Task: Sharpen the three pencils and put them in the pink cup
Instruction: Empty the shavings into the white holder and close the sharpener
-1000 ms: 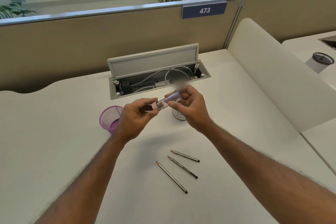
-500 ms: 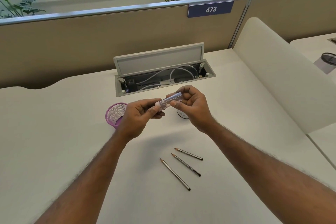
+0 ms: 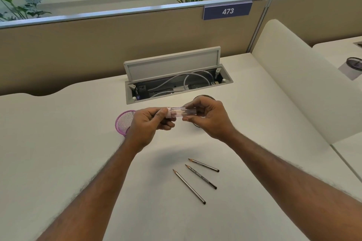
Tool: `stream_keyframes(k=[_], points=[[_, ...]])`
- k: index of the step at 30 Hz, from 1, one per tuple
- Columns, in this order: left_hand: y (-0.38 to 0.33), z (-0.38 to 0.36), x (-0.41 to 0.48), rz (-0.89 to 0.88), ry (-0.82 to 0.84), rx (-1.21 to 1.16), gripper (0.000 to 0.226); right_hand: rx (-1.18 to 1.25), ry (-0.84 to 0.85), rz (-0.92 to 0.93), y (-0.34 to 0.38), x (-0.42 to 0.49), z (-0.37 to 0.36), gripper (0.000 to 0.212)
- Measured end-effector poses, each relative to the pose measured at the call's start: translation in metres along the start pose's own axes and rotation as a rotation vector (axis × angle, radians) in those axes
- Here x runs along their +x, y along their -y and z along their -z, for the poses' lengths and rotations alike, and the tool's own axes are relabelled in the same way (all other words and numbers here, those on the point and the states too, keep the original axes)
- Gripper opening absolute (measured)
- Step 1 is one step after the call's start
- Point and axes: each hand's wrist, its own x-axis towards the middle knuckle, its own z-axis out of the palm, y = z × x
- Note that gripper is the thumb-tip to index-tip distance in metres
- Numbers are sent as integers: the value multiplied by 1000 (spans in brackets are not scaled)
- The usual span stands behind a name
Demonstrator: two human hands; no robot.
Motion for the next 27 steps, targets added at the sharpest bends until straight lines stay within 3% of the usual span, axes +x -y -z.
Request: stream_keyframes(k=[11, 27], points=[[-5, -8, -2, 87, -93, 45, 41, -121, -42, 93, 0, -4, 0, 27], [-4, -7, -2, 208, -82, -107, 40, -148, -37, 94, -4, -5, -3, 26]])
